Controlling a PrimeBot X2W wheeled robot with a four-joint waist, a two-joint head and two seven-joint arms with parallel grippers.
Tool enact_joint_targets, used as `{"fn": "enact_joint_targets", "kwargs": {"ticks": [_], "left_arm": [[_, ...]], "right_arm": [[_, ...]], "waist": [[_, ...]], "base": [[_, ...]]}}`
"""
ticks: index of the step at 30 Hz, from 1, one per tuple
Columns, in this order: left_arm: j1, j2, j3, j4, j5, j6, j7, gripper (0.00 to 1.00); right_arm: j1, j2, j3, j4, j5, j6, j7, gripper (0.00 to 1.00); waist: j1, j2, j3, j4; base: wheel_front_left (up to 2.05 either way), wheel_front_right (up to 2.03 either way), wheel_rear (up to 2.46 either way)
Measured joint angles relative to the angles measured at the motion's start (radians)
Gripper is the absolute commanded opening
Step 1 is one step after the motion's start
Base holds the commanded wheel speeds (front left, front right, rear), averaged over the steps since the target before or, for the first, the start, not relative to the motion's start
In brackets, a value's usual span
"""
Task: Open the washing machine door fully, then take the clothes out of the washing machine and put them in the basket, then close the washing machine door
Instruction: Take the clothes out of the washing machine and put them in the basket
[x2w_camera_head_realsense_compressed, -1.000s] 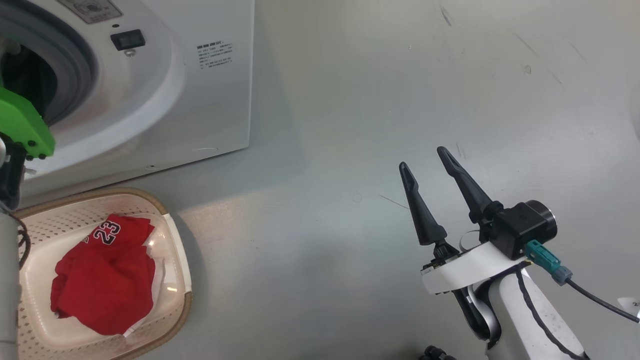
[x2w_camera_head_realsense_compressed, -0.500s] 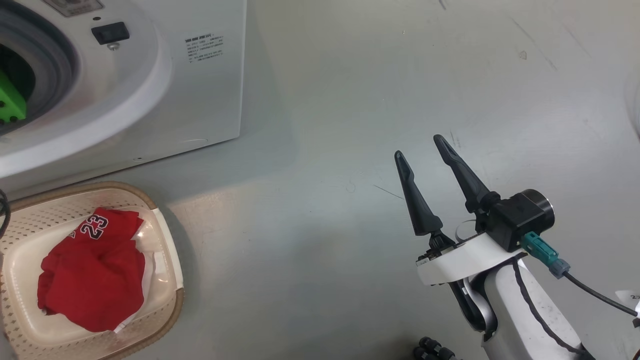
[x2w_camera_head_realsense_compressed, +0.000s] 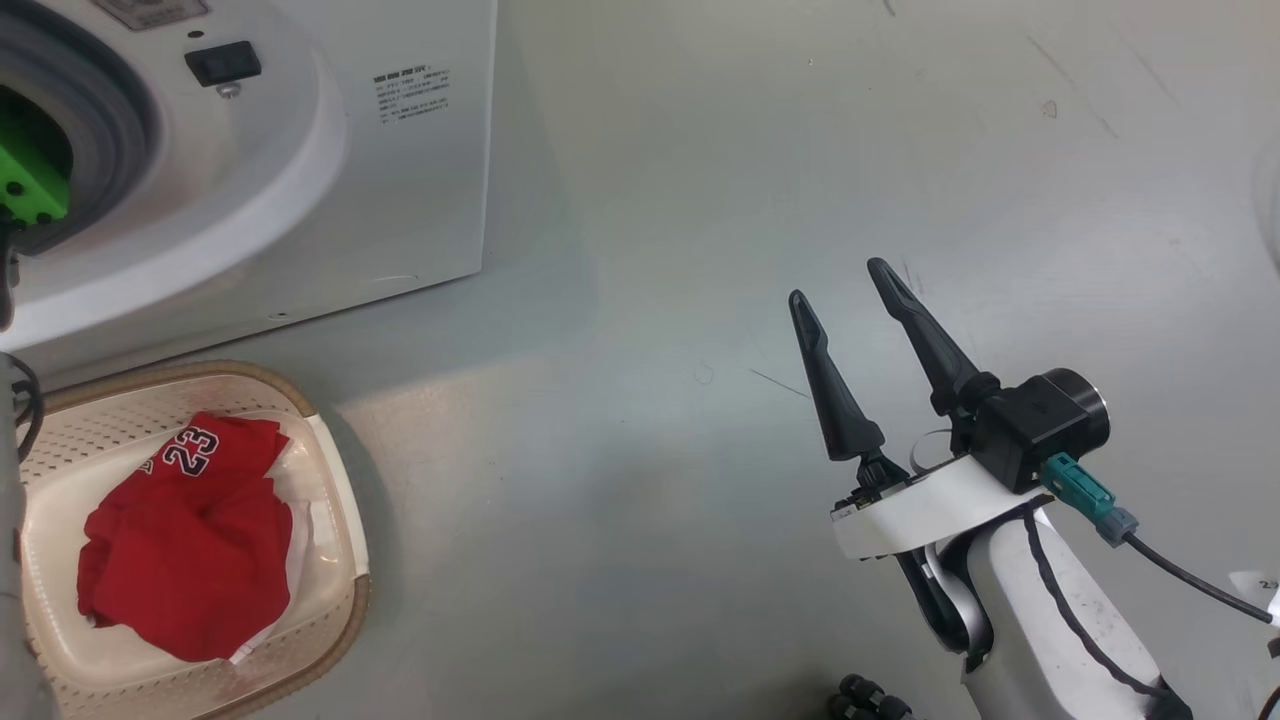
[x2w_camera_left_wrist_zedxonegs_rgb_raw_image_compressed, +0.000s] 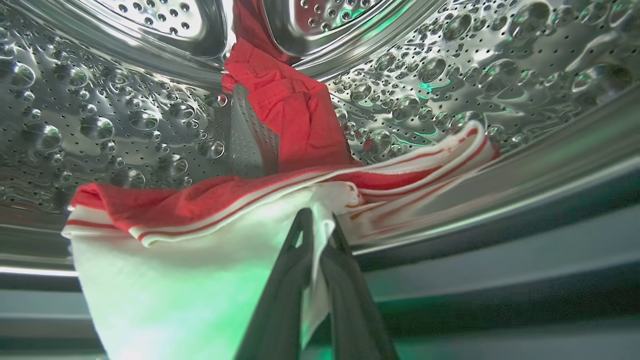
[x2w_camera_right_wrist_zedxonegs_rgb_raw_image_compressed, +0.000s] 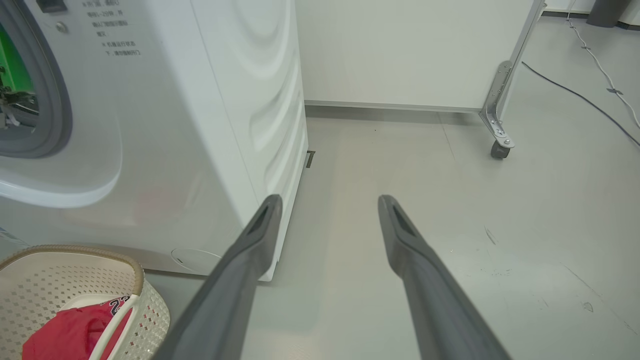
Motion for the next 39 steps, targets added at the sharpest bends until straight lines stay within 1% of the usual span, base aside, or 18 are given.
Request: {"fn": "enact_joint_targets", "kwargs": {"ticks": [9, 15, 27, 39], "left_arm": [[0.0, -0.004, -0.005, 0.055, 0.0, -0.022, -0.061, 0.0], [0.009, -0.026, -0.012, 0.089, 0.0, -0.035, -0.111, 0.0], [0.102, -0.068, -0.02, 0.141, -0.03, -0.061, -0.213, 0.0], [0.192, -0.085, -0.053, 0.16, -0.031, -0.073, -0.288, 0.0]], "right_arm": [[0.0, 0.0, -0.004, 0.017, -0.001, 0.0, 0.0, 1.0], [0.0, 0.0, -0.021, 0.031, -0.005, 0.0, 0.0, 1.0], [0.008, -0.001, -0.046, 0.063, -0.012, 0.0, 0.0, 1.0], [0.06, -0.001, -0.068, 0.085, -0.017, 0.003, 0.0, 1.0]], "waist": [[-0.0001, 0.0, -0.035, 0.016], [0.0, 0.0, -0.069, 0.033], [0.0, 0.0, -0.163, 0.077], [0.0, 0.0, -0.269, 0.129]], "base": [[0.0, 0.0, 0.0], [0.0, 0.0, 0.0], [0.0, 0.0, 0.0], [0.0, 0.0, 0.0]]}}
